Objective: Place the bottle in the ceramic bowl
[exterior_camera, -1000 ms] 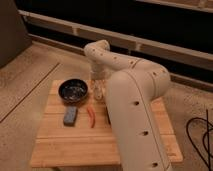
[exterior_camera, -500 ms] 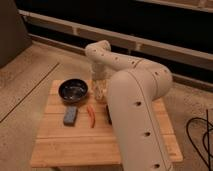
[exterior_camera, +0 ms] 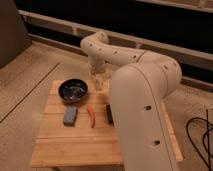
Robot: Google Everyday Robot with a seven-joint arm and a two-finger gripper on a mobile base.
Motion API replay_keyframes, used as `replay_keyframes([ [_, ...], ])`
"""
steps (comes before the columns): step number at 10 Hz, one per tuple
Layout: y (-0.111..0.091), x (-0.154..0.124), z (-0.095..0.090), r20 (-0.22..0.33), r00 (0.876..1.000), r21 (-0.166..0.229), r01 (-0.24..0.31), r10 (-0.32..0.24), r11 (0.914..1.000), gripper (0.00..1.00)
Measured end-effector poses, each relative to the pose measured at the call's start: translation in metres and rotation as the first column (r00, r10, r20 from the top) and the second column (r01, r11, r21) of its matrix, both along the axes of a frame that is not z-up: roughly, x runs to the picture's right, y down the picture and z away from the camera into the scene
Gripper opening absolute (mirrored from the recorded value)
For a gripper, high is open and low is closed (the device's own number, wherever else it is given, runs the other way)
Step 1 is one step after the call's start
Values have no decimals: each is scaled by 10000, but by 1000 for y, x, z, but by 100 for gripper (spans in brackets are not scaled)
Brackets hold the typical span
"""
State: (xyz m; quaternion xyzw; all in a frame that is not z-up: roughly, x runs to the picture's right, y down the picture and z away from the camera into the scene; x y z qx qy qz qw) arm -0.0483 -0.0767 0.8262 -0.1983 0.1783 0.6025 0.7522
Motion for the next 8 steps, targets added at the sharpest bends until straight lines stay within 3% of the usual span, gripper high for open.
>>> replay_keyframes([
  [2, -19, -23, -16, 206, 9983, 420, 527, -536, 9977, 0],
  [3, -31, -44, -24, 378, 9939, 663, 1007, -1033, 9927, 0],
  [7, -41, -122, -34, 934, 9657, 953, 2334, -2421, 9677, 0],
  [8, -38, -131, -31, 982, 9625, 880, 2446, -2528, 9656, 0],
])
